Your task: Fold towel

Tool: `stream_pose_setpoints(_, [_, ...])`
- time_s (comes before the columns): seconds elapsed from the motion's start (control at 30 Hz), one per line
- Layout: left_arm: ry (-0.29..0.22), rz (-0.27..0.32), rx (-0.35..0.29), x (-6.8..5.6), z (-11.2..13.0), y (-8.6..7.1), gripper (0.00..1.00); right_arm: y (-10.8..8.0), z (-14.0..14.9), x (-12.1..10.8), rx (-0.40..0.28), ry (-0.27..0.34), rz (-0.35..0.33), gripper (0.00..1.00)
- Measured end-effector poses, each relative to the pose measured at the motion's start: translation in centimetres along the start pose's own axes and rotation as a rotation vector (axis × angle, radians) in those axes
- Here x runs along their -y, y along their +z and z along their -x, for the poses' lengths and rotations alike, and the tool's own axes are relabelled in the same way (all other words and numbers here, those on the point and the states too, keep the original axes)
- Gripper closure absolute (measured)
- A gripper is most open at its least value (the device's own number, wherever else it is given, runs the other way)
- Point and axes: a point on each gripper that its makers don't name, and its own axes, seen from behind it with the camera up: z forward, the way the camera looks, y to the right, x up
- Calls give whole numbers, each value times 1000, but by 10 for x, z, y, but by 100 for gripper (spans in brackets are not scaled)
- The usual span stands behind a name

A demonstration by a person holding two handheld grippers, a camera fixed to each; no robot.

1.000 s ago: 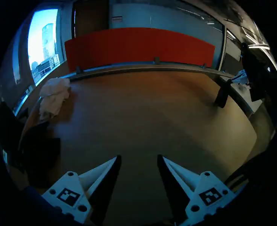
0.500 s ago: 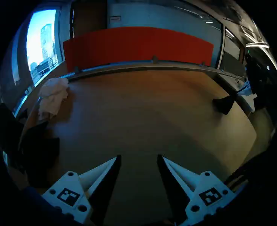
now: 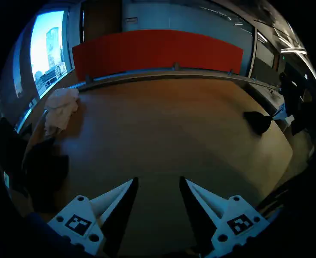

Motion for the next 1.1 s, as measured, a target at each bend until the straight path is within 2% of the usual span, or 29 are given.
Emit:
stream_pose_setpoints(0.37, [-2, -11, 7, 4, 5, -4, 30, 11, 26, -3, 79, 2, 15, 95])
stream_pose_setpoints(0.6, [-2, -18, 13, 8, 7, -5, 30, 17, 41, -13, 129, 7, 36, 95])
stream_pose_setpoints(1.1, [2, -20, 18, 8, 8, -5, 30, 21, 47, -20, 154, 12, 62, 92])
